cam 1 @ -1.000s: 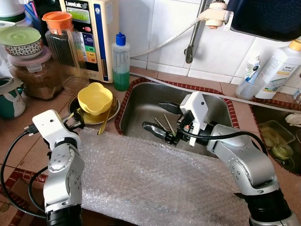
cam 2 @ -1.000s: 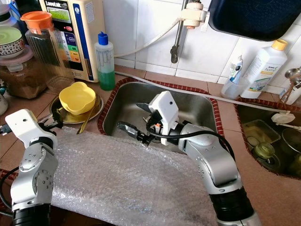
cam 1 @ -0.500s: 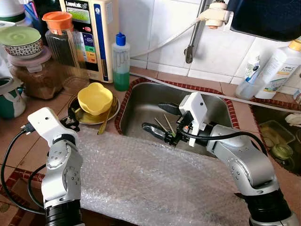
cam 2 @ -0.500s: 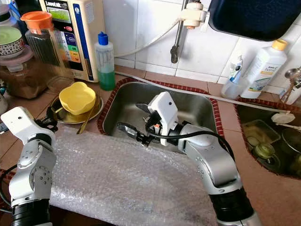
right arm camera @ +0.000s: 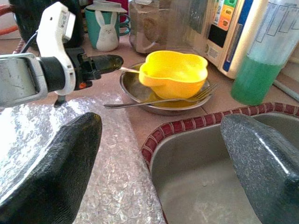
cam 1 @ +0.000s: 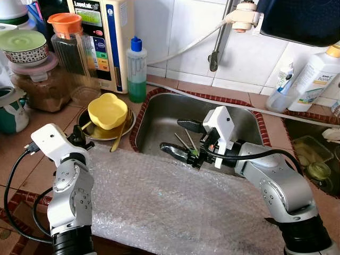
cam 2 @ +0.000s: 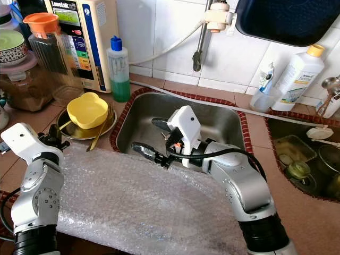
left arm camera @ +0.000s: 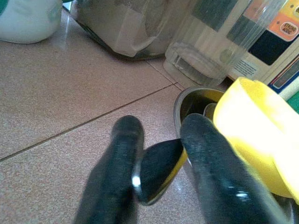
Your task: Kitchen organization
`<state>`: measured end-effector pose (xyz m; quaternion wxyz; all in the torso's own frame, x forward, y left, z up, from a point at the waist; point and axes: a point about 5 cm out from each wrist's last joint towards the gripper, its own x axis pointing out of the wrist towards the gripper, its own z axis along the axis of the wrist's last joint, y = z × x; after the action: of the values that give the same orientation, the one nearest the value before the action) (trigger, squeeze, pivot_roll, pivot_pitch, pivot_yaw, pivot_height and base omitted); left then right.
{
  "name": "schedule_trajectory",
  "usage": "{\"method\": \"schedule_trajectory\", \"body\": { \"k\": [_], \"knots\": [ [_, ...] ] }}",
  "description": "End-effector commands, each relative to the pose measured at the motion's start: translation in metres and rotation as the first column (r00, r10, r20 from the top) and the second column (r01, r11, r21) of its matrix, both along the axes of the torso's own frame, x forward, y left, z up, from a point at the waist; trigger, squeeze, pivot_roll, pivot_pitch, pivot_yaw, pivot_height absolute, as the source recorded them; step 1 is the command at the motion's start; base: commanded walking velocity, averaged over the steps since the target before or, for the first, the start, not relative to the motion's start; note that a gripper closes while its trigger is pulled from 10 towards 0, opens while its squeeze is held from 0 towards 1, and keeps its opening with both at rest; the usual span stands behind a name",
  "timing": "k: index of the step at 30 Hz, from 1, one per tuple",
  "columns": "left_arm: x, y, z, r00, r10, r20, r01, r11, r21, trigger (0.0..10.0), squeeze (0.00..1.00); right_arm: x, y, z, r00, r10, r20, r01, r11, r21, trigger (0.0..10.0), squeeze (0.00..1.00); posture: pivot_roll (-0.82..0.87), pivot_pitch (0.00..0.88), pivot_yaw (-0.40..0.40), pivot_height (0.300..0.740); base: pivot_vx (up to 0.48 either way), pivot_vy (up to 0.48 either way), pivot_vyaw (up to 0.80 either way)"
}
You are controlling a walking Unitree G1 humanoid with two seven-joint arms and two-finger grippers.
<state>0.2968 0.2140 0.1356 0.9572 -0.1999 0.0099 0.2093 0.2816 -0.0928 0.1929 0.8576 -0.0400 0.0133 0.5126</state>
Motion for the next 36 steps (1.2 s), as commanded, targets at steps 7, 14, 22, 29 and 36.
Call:
{"method": "schedule_trajectory", "body": {
  "k": [7,14,22,29,36],
  "knots": [
    [0.002,0.003,0.005,0.999,0.032,0.032,-0.032,0.999,-0.015,0.0,0.00,-0.003,0.000,0.004,1.000,0.012,0.017,-0.012,1.000,-0.007,10.0,0.00,0.05,0.030,-0.062,0.740,0.000,0.000,0.00],
    [0.001,0.008,0.009,0.997,0.056,0.044,-0.057,0.998,0.021,0.0,0.00,-0.003,0.000,0.003,1.000,0.012,0.019,-0.012,1.000,-0.009,10.0,0.00,0.06,0.030,-0.064,0.740,0.000,0.000,0.00],
    [-0.001,0.011,0.015,0.995,0.071,0.065,-0.076,0.994,0.080,0.0,0.00,-0.003,0.001,0.003,1.000,0.016,0.021,-0.016,1.000,-0.012,10.0,0.00,0.06,0.027,-0.062,0.740,0.000,0.000,0.00],
    [-0.006,0.013,0.029,0.993,0.061,0.104,-0.082,0.975,0.206,0.0,0.00,-0.002,0.000,0.003,1.000,0.018,0.023,-0.018,1.000,-0.015,10.0,0.00,0.06,0.022,-0.063,0.740,0.000,0.000,0.00],
    [-0.009,0.008,0.049,0.985,0.023,0.170,-0.079,0.941,0.330,0.0,0.00,-0.001,0.001,0.003,0.999,0.021,0.026,-0.021,1.000,-0.019,10.0,0.00,0.06,0.021,-0.067,0.740,0.000,0.000,0.00]
  ]
}}
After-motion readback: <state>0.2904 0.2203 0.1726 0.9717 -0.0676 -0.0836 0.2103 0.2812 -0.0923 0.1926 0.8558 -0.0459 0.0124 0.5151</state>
